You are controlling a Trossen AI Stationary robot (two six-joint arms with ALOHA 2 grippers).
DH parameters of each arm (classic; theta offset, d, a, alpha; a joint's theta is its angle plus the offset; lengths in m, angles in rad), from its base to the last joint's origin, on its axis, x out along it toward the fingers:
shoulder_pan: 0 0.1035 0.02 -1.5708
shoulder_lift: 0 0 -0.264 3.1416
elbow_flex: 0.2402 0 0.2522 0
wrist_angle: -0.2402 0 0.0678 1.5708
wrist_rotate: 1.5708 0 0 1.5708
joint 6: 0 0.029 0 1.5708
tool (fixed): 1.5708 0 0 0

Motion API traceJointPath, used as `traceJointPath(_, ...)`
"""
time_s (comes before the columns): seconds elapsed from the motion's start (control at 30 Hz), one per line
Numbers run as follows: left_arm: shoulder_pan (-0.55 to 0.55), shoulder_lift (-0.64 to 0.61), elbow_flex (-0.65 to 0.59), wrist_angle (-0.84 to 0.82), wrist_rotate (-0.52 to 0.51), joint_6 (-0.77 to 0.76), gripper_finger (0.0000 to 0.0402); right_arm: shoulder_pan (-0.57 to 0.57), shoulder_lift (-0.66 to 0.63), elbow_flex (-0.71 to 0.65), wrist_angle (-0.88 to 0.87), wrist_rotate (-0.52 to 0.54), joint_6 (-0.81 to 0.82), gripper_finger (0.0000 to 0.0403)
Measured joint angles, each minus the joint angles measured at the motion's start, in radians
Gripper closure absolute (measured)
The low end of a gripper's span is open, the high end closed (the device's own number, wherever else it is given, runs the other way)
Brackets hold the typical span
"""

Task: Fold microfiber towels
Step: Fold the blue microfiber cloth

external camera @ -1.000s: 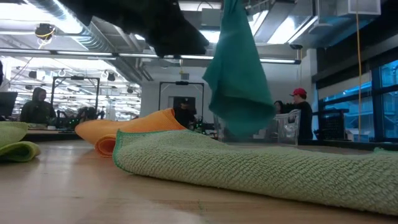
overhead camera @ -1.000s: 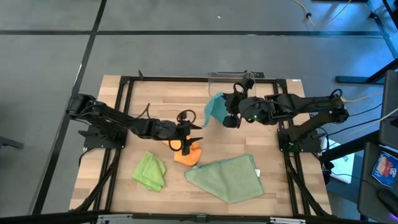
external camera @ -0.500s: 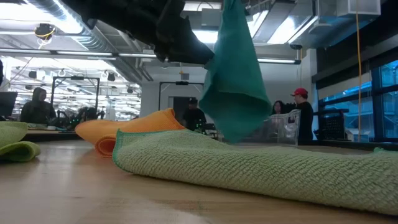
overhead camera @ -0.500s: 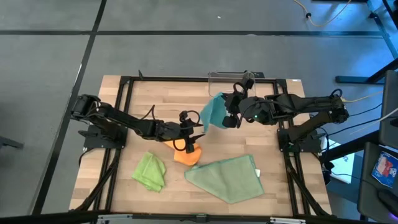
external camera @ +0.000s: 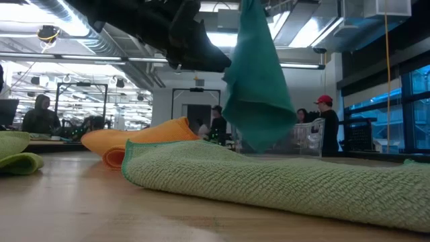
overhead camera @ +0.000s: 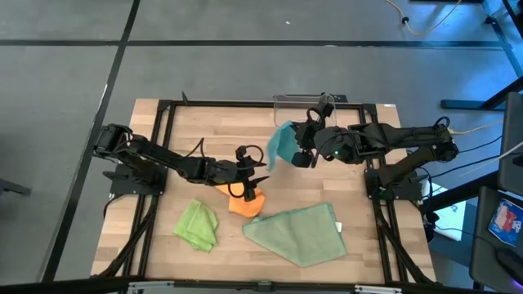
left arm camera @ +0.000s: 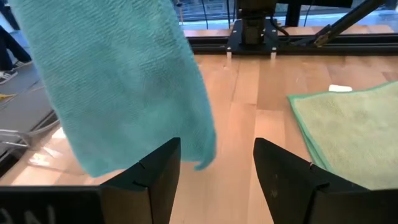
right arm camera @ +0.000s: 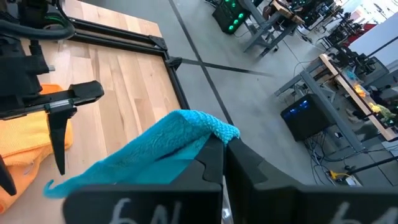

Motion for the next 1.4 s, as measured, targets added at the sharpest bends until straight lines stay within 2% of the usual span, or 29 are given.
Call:
traceJointPath(0.27, 0.000, 0.035, 0.001, 0.010, 0.004, -0.021, 0.0207, 0.000, 0.000, 0.000, 0.052, -0.050, -0.026, 0.0399)
traceJointPath(1.0, -0.003, 0.038, 0.000, 0.042, 0.024, -0.090, 0.0207, 0.000, 0.000, 0.000, 0.114, -0.049, -0.008, 0.0398)
traceJointPath(1.13, -0.003, 0.038, -0.001, 0.064, 0.000, -0.091, 0.0207, 0.000, 0.000, 0.000, 0.114, -0.050, 0.007, 0.0399)
traceJointPath(1.27, -0.005, 0.038, -0.001, 0.070, -0.078, -0.097, 0.0212, 0.000, 0.000, 0.000, 0.110, -0.050, 0.019, 0.0399)
traceJointPath(1.4, -0.005, 0.038, 0.000, 0.070, -0.088, -0.100, 0.0246, 0.000, 0.000, 0.000, 0.109, -0.050, 0.018, 0.0399)
